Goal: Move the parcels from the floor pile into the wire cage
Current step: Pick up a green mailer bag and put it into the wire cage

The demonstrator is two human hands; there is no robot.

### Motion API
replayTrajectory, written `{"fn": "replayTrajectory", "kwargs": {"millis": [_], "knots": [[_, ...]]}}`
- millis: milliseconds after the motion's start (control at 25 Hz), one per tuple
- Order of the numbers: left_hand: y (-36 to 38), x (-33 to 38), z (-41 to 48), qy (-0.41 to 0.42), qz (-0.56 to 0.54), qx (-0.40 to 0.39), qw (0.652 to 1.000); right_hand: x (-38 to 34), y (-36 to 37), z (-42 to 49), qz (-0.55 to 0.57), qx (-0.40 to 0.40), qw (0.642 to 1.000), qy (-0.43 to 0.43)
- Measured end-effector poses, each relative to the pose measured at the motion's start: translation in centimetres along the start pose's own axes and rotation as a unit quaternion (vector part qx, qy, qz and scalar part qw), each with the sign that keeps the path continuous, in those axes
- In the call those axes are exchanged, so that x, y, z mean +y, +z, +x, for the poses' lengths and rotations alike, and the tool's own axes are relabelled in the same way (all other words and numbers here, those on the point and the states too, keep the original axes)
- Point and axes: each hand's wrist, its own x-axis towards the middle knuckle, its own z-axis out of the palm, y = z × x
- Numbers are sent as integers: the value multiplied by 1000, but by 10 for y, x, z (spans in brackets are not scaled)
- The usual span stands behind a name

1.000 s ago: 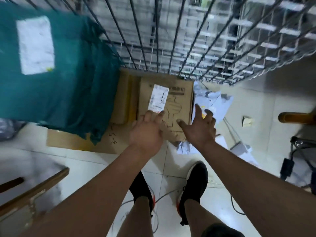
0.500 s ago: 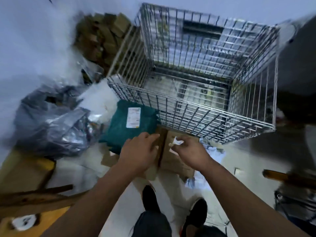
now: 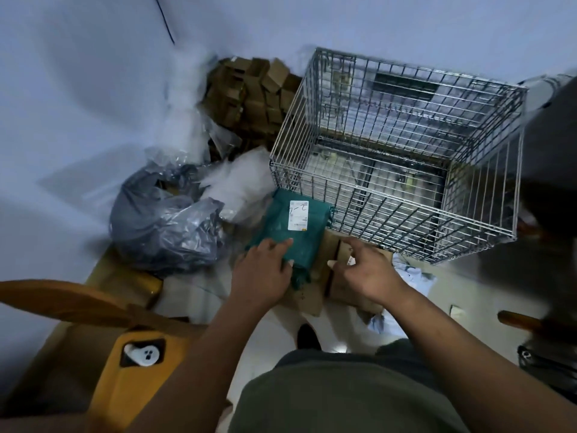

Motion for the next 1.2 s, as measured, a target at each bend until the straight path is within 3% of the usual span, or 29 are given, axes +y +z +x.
{"fn": "replayTrajectory", "kwargs": {"millis": [360,760,1200], "knots": [[-5,-21,22,-25,10,-35,999,-10,-6,11,-42,4,999,3],[4,3,54,-115,-11,-37,993,-2,-33,78,-51,-94,994,-8],[39,-22,118,-82,8,-88,993,11,2,156,-21,-141,990,13]]}}
